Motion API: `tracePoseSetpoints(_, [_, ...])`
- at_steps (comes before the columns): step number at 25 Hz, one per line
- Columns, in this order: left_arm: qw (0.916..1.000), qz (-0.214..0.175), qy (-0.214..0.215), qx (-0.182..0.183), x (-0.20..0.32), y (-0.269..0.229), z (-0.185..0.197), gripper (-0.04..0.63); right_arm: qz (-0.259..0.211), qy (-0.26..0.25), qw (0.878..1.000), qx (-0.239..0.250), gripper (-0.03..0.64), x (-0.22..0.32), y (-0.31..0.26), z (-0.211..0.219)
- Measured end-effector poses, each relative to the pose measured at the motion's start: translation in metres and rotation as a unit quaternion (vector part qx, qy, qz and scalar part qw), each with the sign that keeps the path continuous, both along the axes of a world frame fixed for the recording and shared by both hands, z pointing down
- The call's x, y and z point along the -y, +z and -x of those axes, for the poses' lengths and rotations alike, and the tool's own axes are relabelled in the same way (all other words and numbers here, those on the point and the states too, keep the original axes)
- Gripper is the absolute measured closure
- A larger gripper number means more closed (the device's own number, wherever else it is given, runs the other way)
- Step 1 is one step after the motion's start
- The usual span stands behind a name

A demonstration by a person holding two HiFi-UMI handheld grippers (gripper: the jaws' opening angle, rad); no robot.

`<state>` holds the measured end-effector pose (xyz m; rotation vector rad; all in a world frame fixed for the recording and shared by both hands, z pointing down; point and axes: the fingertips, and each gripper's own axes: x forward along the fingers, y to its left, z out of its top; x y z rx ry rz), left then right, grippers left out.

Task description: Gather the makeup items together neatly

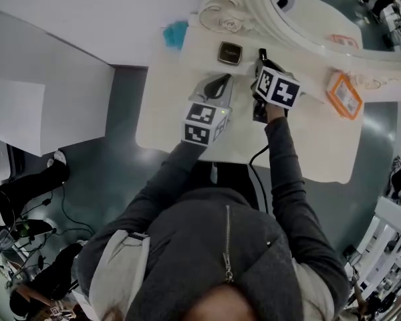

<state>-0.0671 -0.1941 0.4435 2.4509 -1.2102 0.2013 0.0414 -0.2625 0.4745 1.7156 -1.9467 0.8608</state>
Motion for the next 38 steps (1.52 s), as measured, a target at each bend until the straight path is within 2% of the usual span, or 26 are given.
tracePoseSetpoints(9, [1.0,0.004,0.0,-0.006,0.002,0.006,0.019,0.586,-0.007,0.083,0.996,0.004,0.515,-0.003,0.004,0.012])
tracePoseSetpoints(13, [0.9999,0.008,-0.004,-0.006,0.003,0.009,0.027,0.586,-0.003,0.105,0.994,0.002,0.515,-0.003,0.006,0.019])
tracePoseSetpoints(31, [0.9998,0.013,-0.014,-0.006,0.006,0.013,0.037,0.586,-0.009,0.1,0.994,-0.033,0.505,0.0,0.014,0.027])
tracePoseSetpoints(38, [0.9998,0.008,-0.016,-0.002,0.005,0.014,0.035,0.586,-0.028,0.083,0.996,-0.021,0.445,-0.001,0.012,0.032])
